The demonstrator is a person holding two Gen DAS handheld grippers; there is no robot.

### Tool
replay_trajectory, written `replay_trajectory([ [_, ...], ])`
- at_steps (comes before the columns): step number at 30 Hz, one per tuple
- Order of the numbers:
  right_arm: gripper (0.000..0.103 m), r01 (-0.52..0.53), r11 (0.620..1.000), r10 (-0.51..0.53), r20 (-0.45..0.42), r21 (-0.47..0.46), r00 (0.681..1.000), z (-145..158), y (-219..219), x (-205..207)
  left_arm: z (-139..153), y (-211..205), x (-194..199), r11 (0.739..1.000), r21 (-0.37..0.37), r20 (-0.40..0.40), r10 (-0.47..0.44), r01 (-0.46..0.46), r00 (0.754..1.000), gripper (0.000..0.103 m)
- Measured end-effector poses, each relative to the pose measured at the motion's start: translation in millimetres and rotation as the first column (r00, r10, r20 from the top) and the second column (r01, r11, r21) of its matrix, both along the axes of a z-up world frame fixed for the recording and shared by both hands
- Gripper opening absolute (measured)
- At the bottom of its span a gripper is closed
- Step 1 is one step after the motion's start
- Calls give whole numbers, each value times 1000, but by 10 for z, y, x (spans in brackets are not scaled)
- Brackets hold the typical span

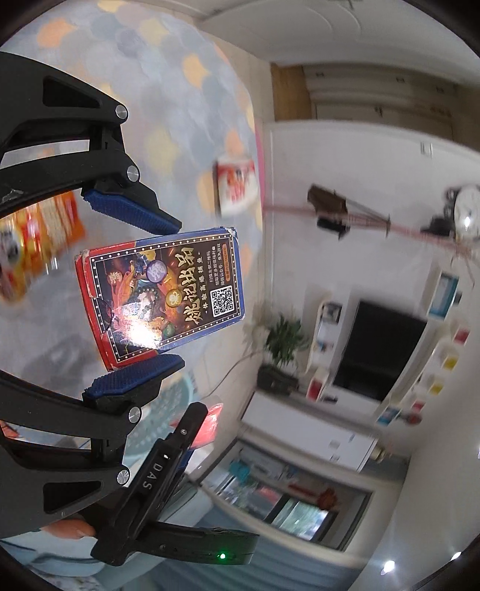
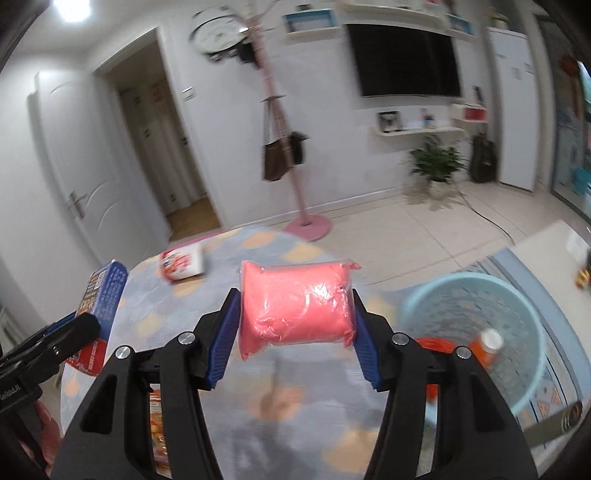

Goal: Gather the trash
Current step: 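Carry packet and box over the basket and open both tools to drop them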

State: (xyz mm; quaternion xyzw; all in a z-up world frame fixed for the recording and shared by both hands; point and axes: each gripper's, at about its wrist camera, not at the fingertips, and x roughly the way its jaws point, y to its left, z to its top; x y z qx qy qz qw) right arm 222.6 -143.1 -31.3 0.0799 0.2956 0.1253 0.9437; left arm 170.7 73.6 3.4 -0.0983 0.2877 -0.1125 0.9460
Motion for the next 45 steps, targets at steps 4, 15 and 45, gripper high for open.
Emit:
replay_trajectory([
  [4, 53, 97, 995, -96, -12, 20, 995, -22, -480, -15, -8, -466, 140, 997, 16, -12, -74, 74, 997, 65],
  [15, 53, 318, 946, -320, -26, -71, 947, -291, -1347, -59, -248, -1544, 662, 964, 6, -112, -265, 268, 958, 65],
  [45, 65, 403, 912, -359, -325, 75, 875, -1077, -2125, 210, -736, -2093, 948, 948, 15, -239, -305, 317, 922, 72],
])
